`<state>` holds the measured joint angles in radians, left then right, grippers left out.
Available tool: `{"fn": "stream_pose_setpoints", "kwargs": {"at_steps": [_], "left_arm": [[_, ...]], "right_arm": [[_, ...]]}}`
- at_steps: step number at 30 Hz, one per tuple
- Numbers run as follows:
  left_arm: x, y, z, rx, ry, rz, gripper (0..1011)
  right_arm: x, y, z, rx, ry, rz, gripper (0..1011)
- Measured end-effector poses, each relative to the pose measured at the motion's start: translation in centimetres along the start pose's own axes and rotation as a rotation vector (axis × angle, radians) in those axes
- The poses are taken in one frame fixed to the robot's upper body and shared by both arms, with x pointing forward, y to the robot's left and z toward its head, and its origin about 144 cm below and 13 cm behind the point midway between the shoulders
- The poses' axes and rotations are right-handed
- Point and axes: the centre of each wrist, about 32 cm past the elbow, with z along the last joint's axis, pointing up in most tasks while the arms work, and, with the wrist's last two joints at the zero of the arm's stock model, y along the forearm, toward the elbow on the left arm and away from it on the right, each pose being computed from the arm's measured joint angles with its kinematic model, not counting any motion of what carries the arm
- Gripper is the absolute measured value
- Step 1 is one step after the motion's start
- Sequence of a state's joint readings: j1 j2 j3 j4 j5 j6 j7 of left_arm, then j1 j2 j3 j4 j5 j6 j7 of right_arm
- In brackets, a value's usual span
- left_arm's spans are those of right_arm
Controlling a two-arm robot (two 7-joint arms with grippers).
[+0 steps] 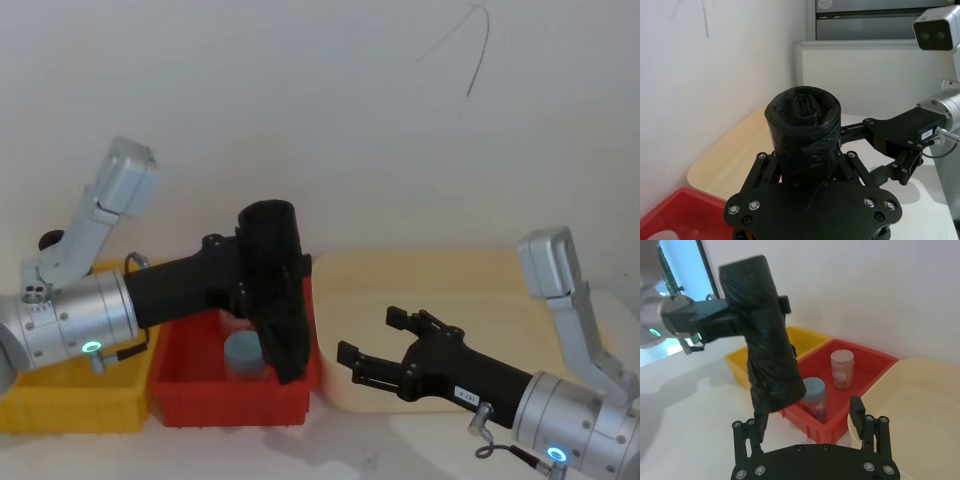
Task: Pick up the garbage bag with the one hand and transfer it to the other hand.
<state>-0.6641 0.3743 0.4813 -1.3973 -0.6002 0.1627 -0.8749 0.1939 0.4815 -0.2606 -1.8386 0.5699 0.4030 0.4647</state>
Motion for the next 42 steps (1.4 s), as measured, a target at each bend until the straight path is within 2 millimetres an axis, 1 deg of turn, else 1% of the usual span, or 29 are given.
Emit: {"fn": "stream_pose_setpoints", "kwargs": {"at_steps": [12,22,42], "left_arm": [[0.3,-0.5,-0.7,-0.007,0.010,-0.036,366],[0.3,-0.8,-0.8,-0.011,0.016,-0.057,366],[-0.1,-0.5,-0.8,-0.009,0.045,-0.119,366]], "right_arm": [[-0.6,0.0,0.6,0.006,-0.032,0.046,1002],[-1.1,0.5,0.6,-0.004,-0.060,0.067,1001],[-1.6,1.6,0.2,-0.044,-0.075,0.060,1001]]}}
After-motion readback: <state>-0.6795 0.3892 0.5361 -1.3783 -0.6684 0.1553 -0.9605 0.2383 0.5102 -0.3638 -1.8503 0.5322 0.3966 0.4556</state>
